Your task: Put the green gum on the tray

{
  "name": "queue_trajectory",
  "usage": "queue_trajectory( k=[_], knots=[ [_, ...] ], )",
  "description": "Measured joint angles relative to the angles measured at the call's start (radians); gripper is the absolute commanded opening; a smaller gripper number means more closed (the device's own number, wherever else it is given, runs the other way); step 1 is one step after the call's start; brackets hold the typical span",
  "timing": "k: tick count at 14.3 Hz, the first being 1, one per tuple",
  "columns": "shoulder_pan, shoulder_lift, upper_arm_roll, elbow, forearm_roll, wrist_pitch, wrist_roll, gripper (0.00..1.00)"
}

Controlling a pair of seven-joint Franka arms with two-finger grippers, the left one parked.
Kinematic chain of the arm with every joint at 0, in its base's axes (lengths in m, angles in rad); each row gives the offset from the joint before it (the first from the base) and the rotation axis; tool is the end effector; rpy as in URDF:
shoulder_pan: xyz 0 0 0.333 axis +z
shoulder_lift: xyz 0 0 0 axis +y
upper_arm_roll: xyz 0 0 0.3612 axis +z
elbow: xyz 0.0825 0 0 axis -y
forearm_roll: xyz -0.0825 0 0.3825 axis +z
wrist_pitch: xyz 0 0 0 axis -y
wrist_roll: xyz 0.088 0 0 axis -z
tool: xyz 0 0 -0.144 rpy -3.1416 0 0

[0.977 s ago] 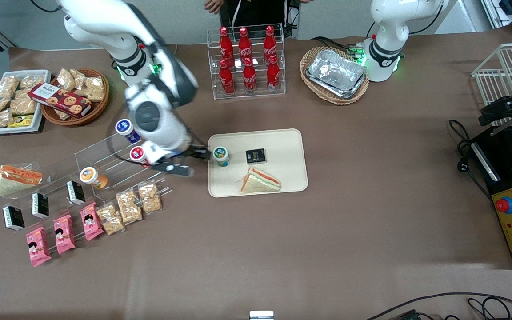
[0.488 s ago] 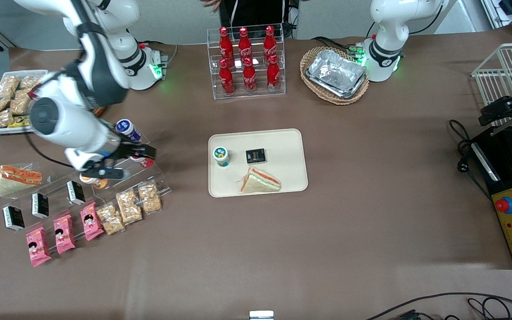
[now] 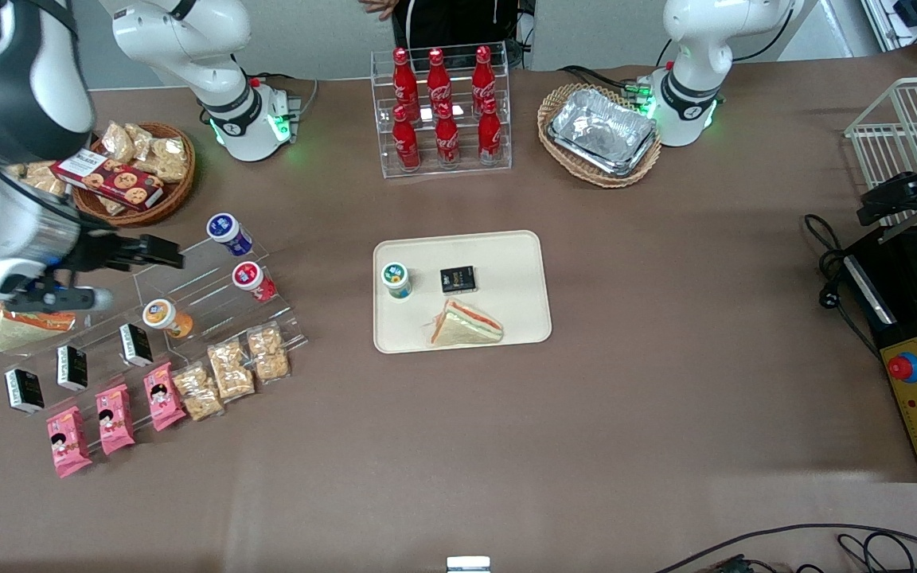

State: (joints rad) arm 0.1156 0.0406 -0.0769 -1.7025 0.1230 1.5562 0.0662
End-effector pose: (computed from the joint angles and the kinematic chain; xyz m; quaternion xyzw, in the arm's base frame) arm 0.5468 0.0397 0.5495 -0.9937 0.0186 0.0961 0.0548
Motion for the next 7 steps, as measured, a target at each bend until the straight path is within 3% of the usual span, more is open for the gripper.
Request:
queue_trajectory(
  k=[7],
  knots=[
    [-0.006, 0.001, -0.037, 0.134, -0.053, -0.110, -0.006, 0.99]
  ],
)
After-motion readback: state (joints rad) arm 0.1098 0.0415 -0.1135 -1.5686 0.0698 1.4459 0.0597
